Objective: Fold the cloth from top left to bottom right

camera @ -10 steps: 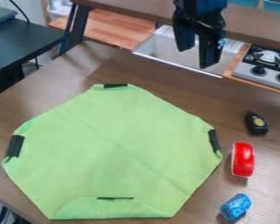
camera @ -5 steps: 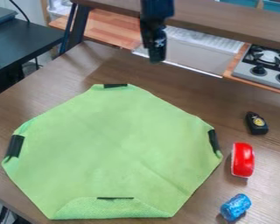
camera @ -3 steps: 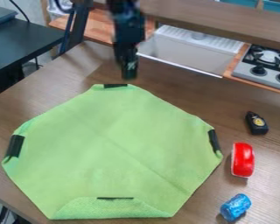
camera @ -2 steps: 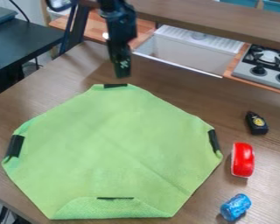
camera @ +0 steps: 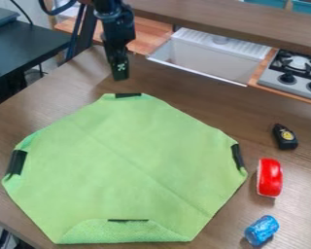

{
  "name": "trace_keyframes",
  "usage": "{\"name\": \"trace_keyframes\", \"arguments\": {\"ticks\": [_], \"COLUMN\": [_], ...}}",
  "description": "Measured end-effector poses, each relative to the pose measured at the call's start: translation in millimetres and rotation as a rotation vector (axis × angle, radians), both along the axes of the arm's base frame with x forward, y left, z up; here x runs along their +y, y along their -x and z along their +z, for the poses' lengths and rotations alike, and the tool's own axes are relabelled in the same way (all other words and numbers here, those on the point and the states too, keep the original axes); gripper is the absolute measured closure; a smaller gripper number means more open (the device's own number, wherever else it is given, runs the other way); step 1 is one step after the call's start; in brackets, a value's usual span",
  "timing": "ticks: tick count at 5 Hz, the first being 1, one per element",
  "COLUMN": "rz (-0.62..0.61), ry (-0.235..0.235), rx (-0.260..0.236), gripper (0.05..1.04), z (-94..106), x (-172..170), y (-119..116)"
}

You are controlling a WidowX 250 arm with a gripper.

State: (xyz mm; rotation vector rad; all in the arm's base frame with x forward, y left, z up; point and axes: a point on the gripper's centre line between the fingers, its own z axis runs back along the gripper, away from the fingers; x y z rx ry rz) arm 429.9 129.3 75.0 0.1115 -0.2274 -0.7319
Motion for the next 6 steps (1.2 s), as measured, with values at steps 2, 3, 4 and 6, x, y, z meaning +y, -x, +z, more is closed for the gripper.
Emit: {"name": "trace_keyframes", "arguments": {"ticks": [2,3,4,6], "rz": [0.014,-0.011,-0.024,-0.026], "ry": [-0.047,-0.081,-0.124,-0.186], "rx": [0.014,0.02,0.037,0.034], "gripper": [0.083,0.083,0.083,0.168], "z": [-17.1,-28.2,-46.1,-57.5], "x": [8,1,-4,-6], "y": [-10,-10,-8,-10]}}
